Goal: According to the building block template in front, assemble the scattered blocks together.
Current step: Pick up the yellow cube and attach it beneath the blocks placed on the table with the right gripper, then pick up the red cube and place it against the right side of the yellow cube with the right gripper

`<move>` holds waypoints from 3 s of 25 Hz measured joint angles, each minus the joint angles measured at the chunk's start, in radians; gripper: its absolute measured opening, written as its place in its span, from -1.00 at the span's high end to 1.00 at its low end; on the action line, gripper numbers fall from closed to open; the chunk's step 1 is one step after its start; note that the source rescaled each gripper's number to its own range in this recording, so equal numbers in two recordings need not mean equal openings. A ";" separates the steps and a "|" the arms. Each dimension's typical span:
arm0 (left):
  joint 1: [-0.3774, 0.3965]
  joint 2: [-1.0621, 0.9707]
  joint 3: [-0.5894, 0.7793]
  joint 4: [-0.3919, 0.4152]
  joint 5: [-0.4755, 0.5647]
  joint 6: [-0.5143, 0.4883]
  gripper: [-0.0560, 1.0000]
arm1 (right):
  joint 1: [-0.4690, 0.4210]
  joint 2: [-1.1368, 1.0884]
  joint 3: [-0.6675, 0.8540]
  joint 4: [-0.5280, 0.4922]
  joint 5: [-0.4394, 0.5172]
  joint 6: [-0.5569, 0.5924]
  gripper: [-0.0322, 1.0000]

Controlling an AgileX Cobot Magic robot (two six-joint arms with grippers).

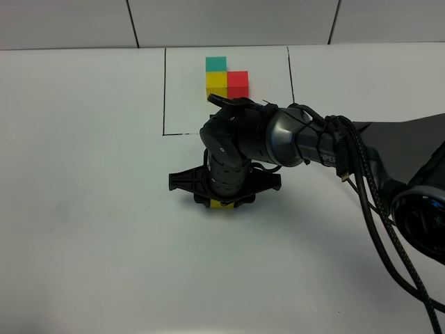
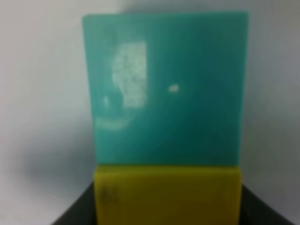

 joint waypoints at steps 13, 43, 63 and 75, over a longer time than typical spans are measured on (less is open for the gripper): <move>0.000 0.000 0.000 0.000 0.000 0.000 -0.65 | 0.000 0.000 0.000 -0.010 -0.030 -0.025 -0.39; 0.000 0.000 0.000 0.000 0.000 0.000 -0.65 | -0.118 -0.337 0.210 -0.082 0.062 -0.283 -1.00; 0.000 0.000 0.000 0.000 0.000 0.001 -0.65 | -0.691 -0.737 0.731 0.049 0.038 -0.722 -1.00; 0.000 0.000 0.000 0.000 0.000 0.001 -0.65 | -0.808 -0.615 0.756 0.177 -0.070 -0.939 -0.99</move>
